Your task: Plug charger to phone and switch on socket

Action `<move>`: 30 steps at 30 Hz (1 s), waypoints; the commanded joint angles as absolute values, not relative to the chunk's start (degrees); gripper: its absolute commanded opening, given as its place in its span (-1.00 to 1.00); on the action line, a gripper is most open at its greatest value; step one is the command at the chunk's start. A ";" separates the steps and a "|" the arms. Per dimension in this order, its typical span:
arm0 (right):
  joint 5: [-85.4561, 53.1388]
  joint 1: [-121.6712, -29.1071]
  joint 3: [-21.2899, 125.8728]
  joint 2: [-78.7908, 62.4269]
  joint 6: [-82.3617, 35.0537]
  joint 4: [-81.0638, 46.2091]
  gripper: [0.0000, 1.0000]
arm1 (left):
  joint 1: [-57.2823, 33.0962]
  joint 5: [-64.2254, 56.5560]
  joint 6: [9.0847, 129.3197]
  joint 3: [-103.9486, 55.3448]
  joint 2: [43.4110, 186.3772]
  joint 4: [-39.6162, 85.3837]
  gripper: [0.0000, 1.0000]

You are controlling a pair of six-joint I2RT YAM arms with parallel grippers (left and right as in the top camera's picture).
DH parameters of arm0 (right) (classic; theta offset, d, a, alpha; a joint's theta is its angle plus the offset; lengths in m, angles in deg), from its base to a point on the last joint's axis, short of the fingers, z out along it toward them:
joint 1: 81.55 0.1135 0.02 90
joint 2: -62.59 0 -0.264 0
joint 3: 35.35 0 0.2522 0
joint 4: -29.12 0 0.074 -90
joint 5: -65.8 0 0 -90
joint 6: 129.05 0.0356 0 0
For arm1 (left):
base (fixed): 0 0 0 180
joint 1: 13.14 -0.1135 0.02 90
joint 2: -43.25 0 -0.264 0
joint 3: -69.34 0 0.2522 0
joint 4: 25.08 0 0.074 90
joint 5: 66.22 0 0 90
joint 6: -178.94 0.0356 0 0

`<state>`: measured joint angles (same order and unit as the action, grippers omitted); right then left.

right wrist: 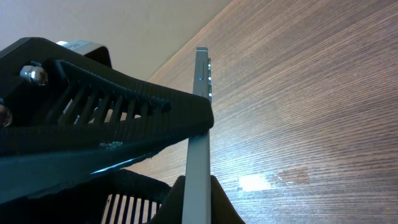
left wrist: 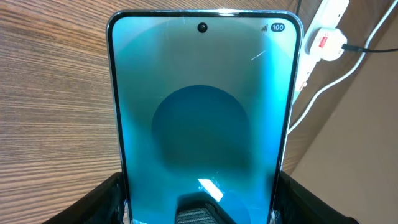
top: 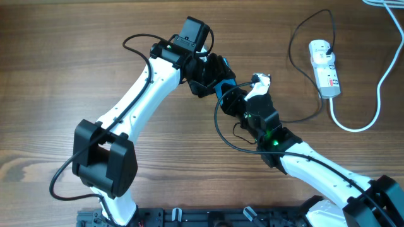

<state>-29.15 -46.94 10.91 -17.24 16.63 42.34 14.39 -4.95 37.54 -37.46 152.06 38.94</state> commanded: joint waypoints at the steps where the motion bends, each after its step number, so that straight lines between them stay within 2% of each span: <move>1: -25.39 -46.37 12.22 -17.02 18.27 44.77 -0.91 | 15.15 -6.06 37.50 -38.60 151.58 39.05 -0.10; 11: -24.28 -46.37 12.22 -16.91 25.07 45.23 -0.91 | 15.13 -6.09 37.50 -38.62 151.58 39.03 0.08; 14: -24.06 -46.37 12.22 -16.91 27.45 45.79 -0.91 | 15.13 -6.09 37.50 -38.62 151.58 39.03 0.19; 18: -24.10 -46.37 12.22 -16.91 28.65 45.75 -0.91 | 15.13 -6.13 37.50 -38.62 151.58 39.03 0.47; 22: -24.15 -46.37 12.22 -16.91 28.63 45.75 -0.91 | 15.13 -6.13 37.50 -38.62 151.58 39.00 0.61; 27: -24.15 -46.37 12.22 -16.91 28.69 45.14 -0.91 | 13.82 -6.15 37.72 -38.62 151.21 39.03 0.95; 30: -24.08 -47.25 12.22 -16.91 33.96 43.39 -0.91 | 10.69 -6.63 38.46 -38.62 149.55 39.05 0.99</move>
<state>-25.39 -46.83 10.82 -17.68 28.63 44.26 14.08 -5.52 37.37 -37.66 152.06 39.20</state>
